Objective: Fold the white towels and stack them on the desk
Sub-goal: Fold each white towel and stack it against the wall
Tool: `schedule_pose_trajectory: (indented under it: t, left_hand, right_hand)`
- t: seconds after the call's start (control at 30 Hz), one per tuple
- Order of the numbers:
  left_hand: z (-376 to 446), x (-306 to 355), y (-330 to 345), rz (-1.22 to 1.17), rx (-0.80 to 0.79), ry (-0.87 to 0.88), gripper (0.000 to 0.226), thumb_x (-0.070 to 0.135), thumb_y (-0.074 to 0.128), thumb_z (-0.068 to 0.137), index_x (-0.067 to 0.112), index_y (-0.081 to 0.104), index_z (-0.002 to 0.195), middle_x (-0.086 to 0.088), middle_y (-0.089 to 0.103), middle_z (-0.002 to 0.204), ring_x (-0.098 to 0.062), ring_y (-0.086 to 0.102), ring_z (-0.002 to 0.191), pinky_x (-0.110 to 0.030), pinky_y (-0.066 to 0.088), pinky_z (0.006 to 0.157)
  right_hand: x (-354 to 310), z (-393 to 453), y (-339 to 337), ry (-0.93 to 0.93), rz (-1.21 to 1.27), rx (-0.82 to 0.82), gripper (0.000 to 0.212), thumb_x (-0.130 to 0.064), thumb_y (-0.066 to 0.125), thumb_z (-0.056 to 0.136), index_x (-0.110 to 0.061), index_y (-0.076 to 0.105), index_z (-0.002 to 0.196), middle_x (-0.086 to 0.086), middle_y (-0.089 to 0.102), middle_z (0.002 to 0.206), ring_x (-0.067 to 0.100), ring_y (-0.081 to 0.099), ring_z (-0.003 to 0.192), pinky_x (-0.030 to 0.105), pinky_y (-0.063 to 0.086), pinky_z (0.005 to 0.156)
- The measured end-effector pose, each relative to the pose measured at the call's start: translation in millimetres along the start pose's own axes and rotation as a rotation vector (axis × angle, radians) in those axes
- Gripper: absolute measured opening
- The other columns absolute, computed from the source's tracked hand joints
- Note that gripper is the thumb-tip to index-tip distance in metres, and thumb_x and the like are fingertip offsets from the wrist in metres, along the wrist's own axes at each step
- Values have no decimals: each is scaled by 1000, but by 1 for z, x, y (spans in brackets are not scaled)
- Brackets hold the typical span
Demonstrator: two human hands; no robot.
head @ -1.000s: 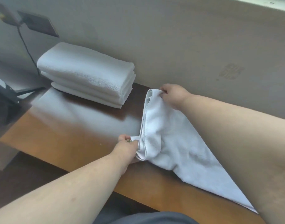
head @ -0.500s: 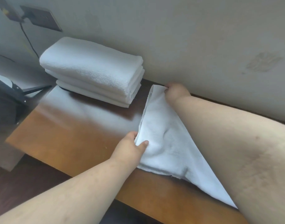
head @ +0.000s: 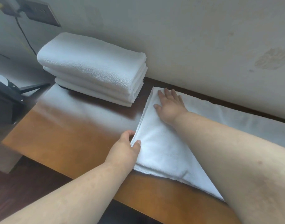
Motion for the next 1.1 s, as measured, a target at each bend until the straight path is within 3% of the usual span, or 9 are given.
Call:
schedule_pose_trajectory:
  t: [0.17, 0.3, 0.37, 0.53, 0.63, 0.73, 0.9, 1.0, 1.1]
  left_hand:
    - [-14, 11, 4, 25, 23, 57, 38, 34, 52, 95, 35, 40, 132, 9, 55, 123, -14, 60, 101, -33, 50, 87]
    - [-19, 25, -1, 307, 55, 109, 48, 27, 51, 92, 32, 41, 138, -3, 41, 136, -24, 42, 124, -39, 41, 100]
    - [-14, 29, -3, 354, 11, 117, 45, 31, 53, 92, 28, 44, 136, -4, 48, 134, -26, 48, 121, -38, 44, 99]
    - [-7, 29, -8, 387, -84, 19, 30, 27, 48, 96, 16, 51, 123, -11, 62, 118, -30, 57, 98, -31, 44, 81]
    - [-2, 29, -24, 330, 7, -24, 15, 26, 46, 92, 16, 48, 103, -11, 61, 97, -29, 54, 80, -33, 39, 69]
    - [1, 25, -22, 350, -34, -126, 18, 23, 45, 92, 13, 46, 106, -13, 60, 104, -33, 56, 88, -33, 43, 74]
    - [-6, 21, -15, -75, -64, -312, 40, 34, 44, 91, 8, 59, 117, -17, 63, 115, -39, 63, 100, -47, 56, 84]
    - [-17, 21, -14, -476, -21, -418, 19, 34, 52, 89, 18, 62, 94, -1, 67, 69, -16, 61, 49, -22, 48, 42]
    - [-26, 26, -9, -712, -94, -458, 13, 29, 56, 92, 17, 61, 92, 5, 60, 48, -7, 50, 33, -14, 38, 34]
  right_hand:
    - [10, -44, -35, -15, 534, 167, 52, -30, 50, 99, -22, 38, 149, -1, 22, 162, 13, 16, 148, 15, 11, 111]
    - [20, -127, -21, -4, 282, 144, 42, -30, 51, 95, -24, 54, 137, -2, 37, 154, 18, 34, 140, 33, 28, 115]
    - [27, -168, -12, 25, 163, 201, 40, -34, 49, 94, -27, 57, 133, -3, 43, 149, 19, 38, 136, 33, 29, 113]
    - [41, -227, 27, -80, 16, -159, 80, -59, 45, 91, -31, 9, 156, -1, -6, 165, 17, -10, 150, 37, -9, 119]
    - [49, -229, 13, -73, -6, -48, 83, -62, 48, 88, -28, 13, 155, -2, -3, 165, 16, -9, 150, 38, -6, 120]
    - [57, -237, 27, -38, -128, -135, 101, -74, 46, 80, -28, -2, 156, -1, -9, 164, 21, -13, 150, 46, -7, 120]
    - [57, -234, 29, -46, -104, -197, 101, -72, 48, 82, -26, -4, 156, 3, -10, 164, 22, -12, 150, 48, -5, 120]
    - [32, -233, 20, -135, -63, -52, 94, -71, 51, 82, -25, 15, 154, 1, 13, 163, 23, 7, 150, 48, 2, 121]
    - [5, -234, 13, -153, -3, 44, 66, -55, 60, 84, -25, 40, 140, -1, 40, 143, 26, 36, 131, 41, 28, 111]
Point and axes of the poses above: each hand's wrist, its own z-axis towards the middle knuckle, its own y-axis out of the palm, x = y × z, the point moved 6 cm from there along z, towards the middle knuckle
